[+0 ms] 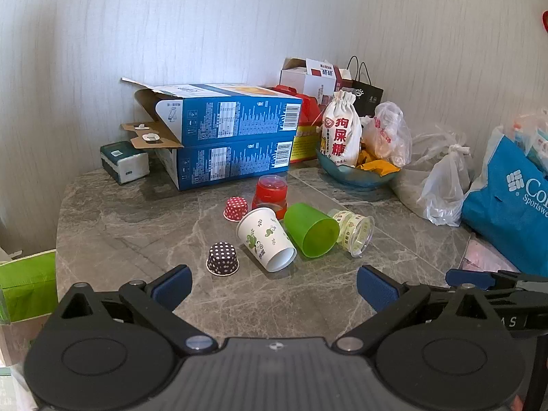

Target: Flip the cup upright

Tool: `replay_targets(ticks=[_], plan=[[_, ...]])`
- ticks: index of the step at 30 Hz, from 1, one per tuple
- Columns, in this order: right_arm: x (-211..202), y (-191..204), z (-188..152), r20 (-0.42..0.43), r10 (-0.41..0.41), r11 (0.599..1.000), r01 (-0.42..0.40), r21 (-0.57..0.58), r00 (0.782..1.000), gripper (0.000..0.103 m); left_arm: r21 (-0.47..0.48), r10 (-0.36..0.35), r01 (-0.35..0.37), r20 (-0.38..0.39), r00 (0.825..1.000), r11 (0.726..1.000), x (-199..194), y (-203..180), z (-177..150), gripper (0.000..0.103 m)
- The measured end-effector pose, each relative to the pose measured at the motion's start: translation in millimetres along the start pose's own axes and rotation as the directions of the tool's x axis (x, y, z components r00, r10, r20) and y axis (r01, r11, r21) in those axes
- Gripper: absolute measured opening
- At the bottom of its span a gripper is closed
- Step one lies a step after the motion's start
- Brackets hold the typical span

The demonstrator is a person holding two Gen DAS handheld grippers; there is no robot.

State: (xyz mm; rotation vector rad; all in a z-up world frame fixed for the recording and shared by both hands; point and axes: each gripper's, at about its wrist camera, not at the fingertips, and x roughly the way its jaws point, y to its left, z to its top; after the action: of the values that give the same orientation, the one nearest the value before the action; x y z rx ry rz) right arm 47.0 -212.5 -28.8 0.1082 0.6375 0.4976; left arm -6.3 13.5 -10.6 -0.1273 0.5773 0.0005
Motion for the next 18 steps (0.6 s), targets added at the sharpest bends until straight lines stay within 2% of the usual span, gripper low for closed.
replay_targets(ticks=[18], plan=[[0.8, -0.2, -0.5, -0.001, 0.002, 1.000, -0.002, -0.003, 1.000, 0.102, -0.004, -0.002, 0.002, 0.000, 1.000, 1.000, -0.2, 0.7, 0.9, 0.103]])
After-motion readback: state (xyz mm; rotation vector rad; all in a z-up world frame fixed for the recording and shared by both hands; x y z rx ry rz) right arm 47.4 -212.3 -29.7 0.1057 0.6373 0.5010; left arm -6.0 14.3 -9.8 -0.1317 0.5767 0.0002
